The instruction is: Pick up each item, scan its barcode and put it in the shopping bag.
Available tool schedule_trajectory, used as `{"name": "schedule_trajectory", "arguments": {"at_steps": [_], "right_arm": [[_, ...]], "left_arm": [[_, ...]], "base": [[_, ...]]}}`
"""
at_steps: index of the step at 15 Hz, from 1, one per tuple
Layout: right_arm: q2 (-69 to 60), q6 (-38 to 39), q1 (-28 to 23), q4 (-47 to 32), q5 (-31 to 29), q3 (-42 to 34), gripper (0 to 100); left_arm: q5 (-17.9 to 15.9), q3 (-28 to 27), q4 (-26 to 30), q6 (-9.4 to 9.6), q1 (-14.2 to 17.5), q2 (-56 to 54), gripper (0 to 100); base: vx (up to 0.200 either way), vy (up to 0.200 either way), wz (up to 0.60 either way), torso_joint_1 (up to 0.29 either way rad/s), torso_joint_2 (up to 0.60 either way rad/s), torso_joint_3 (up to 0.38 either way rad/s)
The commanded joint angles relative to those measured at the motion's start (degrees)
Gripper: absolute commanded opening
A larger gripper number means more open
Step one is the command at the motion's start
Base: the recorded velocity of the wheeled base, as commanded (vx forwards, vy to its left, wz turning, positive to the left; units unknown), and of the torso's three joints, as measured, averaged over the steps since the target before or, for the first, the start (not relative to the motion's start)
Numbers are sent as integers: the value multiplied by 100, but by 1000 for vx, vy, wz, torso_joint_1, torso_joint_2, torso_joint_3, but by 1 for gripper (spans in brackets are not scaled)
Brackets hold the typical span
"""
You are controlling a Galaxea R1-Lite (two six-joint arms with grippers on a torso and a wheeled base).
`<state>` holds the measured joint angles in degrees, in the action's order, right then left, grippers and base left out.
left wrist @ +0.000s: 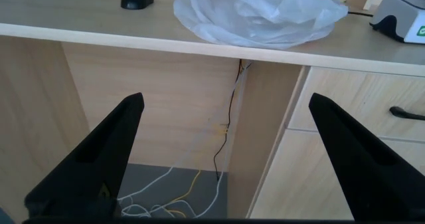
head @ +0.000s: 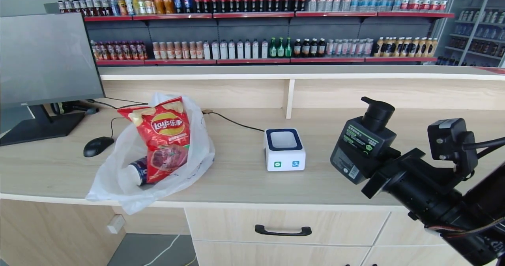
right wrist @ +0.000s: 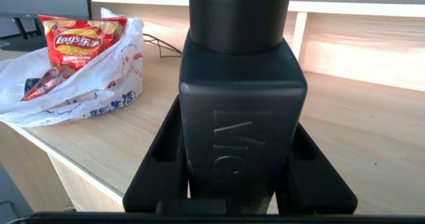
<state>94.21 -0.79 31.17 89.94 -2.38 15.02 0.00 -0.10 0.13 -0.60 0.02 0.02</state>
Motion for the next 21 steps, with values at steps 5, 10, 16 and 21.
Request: {"name": "schedule_trajectory", "arguments": {"at_steps": [5,10,16,21], "right_arm": [[-25,-17,3,6,0,-104,0],[1,-123,-15,6,0,-131,0],[54,-123,-102,6,0,-104,0],[273,-114,-322,6,0,-8,0]], "left_arm": [[0,1,-5,-2,-2,-2,100],[0,1,-5,-2,6,-2,100],[0,1,-5,25,-2,-2,100],[0,1,-5,33,-2,-2,100]], "base": [[0,200,0,3,3,0],[0,200,0,1,2,4],[0,0,0,0,0,0],[0,0,0,0,0,0]]}}
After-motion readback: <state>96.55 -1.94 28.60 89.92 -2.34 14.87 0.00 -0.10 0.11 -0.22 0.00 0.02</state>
